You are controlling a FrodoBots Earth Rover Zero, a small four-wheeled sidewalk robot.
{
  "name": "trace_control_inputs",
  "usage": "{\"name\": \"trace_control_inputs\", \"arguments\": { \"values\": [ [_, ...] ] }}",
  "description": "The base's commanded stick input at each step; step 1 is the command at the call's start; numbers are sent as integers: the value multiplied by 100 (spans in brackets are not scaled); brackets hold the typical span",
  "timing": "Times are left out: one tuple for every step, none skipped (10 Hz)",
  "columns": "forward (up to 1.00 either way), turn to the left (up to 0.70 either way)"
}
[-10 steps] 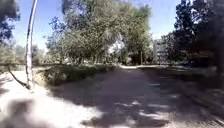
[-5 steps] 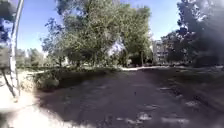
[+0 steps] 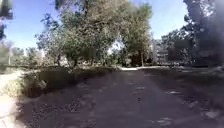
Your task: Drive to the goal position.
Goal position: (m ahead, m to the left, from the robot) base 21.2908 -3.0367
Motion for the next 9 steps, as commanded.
{"name": "trace_control_inputs", "arguments": {
  "values": [
    [85, -34],
    [85, -34],
    [85, -34],
    [85, -19],
    [85, -2],
    [85, 0],
    [85, 0],
    [85, 0],
    [85, 0]
  ]
}}
